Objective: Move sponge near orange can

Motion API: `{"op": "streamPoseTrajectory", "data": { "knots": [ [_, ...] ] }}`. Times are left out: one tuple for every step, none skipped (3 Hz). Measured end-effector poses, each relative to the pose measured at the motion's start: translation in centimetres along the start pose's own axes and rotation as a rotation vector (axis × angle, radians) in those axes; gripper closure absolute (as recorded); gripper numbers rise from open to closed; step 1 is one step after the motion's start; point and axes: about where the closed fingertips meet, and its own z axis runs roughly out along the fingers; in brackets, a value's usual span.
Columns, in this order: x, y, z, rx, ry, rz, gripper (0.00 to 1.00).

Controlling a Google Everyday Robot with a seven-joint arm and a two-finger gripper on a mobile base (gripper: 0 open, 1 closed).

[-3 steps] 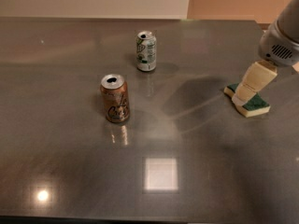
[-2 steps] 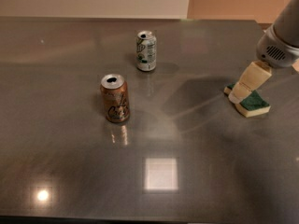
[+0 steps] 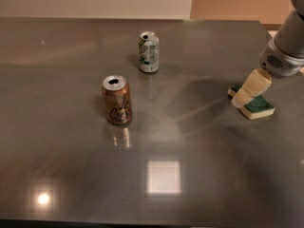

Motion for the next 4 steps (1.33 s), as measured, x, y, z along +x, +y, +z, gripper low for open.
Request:
{"op": "streamPoseTrajectory", "data": {
  "knots": [
    [0.6,-0.4,1.7,-0.017,0.035,0.049,0.0],
    [1.2,-0.8,3.0,-0.026,0.06,0.077,0.0],
    [1.6,-1.0,3.9,-0.032,0.081,0.09,0.19],
    [1.7,-0.9,4.2,-0.038,0.096,0.086,0.41]
  ]
}}
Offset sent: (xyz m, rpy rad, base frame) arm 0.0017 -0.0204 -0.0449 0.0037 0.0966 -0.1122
